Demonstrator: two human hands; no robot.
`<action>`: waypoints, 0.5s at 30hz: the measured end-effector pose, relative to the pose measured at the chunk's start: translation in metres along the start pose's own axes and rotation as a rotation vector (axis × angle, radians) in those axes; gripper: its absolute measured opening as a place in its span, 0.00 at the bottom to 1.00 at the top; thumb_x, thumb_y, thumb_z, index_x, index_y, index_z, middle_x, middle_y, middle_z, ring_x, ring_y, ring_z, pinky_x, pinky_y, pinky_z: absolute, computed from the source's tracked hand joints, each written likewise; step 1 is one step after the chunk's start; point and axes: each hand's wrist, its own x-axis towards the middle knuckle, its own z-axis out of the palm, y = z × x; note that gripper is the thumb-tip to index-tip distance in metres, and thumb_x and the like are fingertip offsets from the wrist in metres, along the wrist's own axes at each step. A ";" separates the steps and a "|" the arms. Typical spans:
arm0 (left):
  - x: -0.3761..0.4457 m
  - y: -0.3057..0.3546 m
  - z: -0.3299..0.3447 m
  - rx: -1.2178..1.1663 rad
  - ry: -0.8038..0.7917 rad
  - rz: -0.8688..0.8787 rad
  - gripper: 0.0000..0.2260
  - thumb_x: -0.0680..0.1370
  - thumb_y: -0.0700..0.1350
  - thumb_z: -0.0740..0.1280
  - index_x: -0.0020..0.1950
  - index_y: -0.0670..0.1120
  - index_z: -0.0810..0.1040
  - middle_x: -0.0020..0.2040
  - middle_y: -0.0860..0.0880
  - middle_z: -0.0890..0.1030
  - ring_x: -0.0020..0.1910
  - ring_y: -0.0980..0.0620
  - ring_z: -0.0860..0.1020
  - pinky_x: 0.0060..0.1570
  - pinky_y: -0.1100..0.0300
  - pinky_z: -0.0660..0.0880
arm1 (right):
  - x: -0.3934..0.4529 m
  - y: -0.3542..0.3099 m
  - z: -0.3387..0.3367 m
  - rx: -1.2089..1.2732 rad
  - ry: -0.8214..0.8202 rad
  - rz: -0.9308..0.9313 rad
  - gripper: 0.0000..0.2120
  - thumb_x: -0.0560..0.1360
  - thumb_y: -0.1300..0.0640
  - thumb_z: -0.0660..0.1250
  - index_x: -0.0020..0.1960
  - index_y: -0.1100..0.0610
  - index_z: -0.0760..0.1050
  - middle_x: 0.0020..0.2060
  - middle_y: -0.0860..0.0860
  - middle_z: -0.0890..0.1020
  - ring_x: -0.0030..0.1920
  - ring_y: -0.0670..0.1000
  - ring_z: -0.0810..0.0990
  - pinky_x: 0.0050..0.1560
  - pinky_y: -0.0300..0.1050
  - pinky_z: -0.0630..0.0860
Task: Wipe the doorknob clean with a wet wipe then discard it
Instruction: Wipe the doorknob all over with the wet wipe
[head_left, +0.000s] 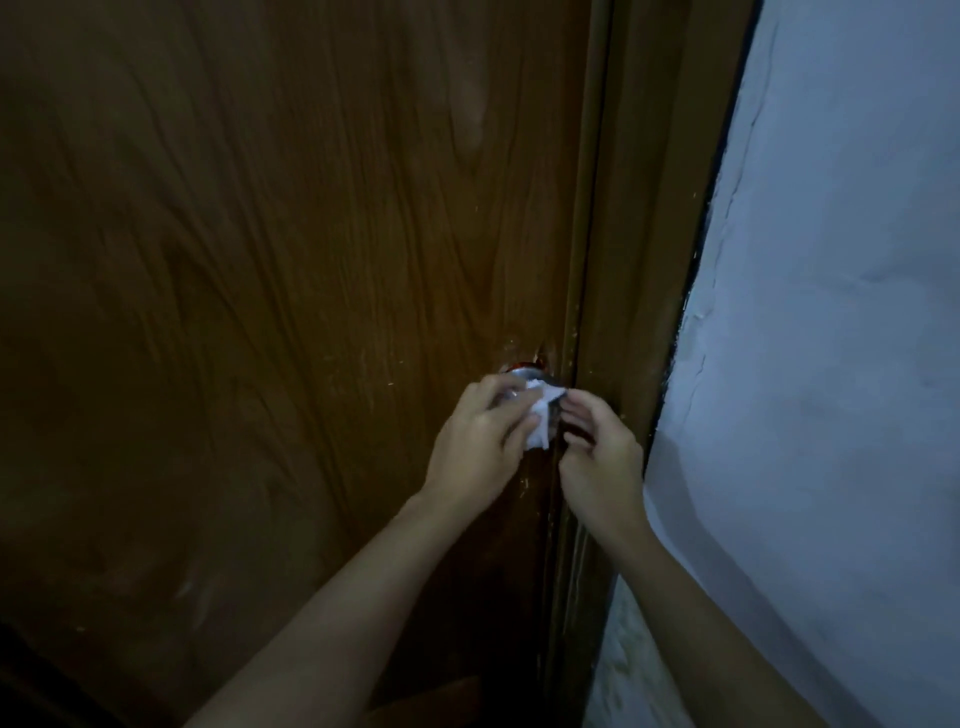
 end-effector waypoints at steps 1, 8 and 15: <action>0.001 -0.001 0.005 0.143 -0.046 0.071 0.15 0.76 0.43 0.65 0.62 0.46 0.75 0.61 0.46 0.76 0.55 0.49 0.75 0.48 0.60 0.76 | 0.004 0.000 0.001 0.024 -0.056 0.017 0.23 0.73 0.72 0.59 0.65 0.56 0.68 0.55 0.47 0.75 0.55 0.42 0.74 0.49 0.28 0.72; -0.007 -0.012 0.021 0.447 0.026 0.026 0.19 0.76 0.52 0.54 0.59 0.46 0.77 0.51 0.47 0.82 0.47 0.49 0.80 0.37 0.58 0.76 | 0.017 0.009 0.006 0.032 -0.184 0.047 0.25 0.71 0.73 0.61 0.64 0.55 0.64 0.56 0.47 0.72 0.57 0.42 0.72 0.48 0.27 0.70; -0.013 -0.003 0.027 0.276 0.088 -0.117 0.19 0.76 0.52 0.56 0.57 0.42 0.78 0.47 0.45 0.82 0.46 0.48 0.79 0.39 0.57 0.77 | 0.018 0.012 0.007 0.045 -0.128 0.056 0.19 0.73 0.66 0.64 0.61 0.55 0.67 0.49 0.43 0.75 0.49 0.36 0.75 0.42 0.23 0.72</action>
